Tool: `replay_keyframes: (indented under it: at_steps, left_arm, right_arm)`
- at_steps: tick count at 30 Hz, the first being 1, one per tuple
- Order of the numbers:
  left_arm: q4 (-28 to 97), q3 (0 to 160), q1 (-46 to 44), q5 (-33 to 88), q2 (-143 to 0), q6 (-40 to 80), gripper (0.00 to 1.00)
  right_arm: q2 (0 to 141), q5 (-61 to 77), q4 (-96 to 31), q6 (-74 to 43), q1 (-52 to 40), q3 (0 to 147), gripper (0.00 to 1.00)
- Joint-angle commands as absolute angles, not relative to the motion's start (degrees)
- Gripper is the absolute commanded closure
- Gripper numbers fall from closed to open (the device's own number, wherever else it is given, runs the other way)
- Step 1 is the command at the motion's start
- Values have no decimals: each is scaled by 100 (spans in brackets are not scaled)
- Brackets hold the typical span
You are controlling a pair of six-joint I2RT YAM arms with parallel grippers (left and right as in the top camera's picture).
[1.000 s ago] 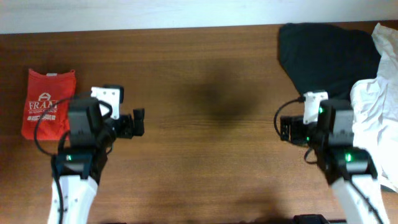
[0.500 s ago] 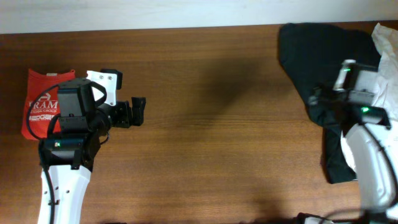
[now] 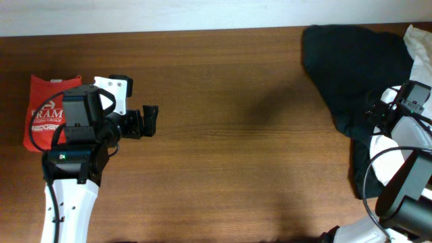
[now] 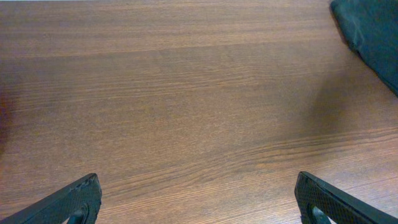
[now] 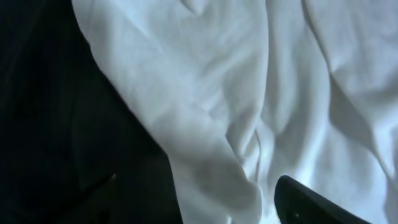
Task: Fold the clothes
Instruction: 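Reach the right gripper to the white T-shirt on the black garment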
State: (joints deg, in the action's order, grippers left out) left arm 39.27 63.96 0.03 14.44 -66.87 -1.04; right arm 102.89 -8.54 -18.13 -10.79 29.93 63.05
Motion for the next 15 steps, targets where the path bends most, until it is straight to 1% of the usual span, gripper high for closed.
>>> replay_keyframes:
  at_steps: [1,2,3,7,8,9,10,11,15]
  left_arm:
    - [3911,6484,34,1527,-6663,-86,1]
    - [3911,6484,34,1527,-6663,-86,1]
    - [3911,6484,34,1527,-6663,-86,1]
    - [3911,6484,34,1527,-6663,-86,1]
    - [3911,6484,34,1527,-6663,-86,1]
    - [3911,6484,34,1527,-6663,-86,1]
    - [3909,6484,34,1527,-6663,-86,1]
    - [3909,6484,34,1527,-6663,-86,1]
    - [3909,6484,34,1527,-6663,-86,1]
  right_arm:
    - [10449,-862,-1664,-1125,3009,6396,37]
    - [10503,-862,-1647,-1125,3009,6396,45]
    - [10547,-862,-1638,-1125,3009,6396,47]
    - [10689,-862,-1514,-1125,3009,6396,47]
    - [10694,-871,-1479,-1125,3009,6396,55]
    - [10687,-880,-1417,-1125,3009,6399,75]
    - [10674,-882,-1396,-1125,3009,6403,89]
    - [10663,-880,-1400,-1125,3009,6423,96]
    - [10556,-878,-1586,-1125,3009,6632,96]
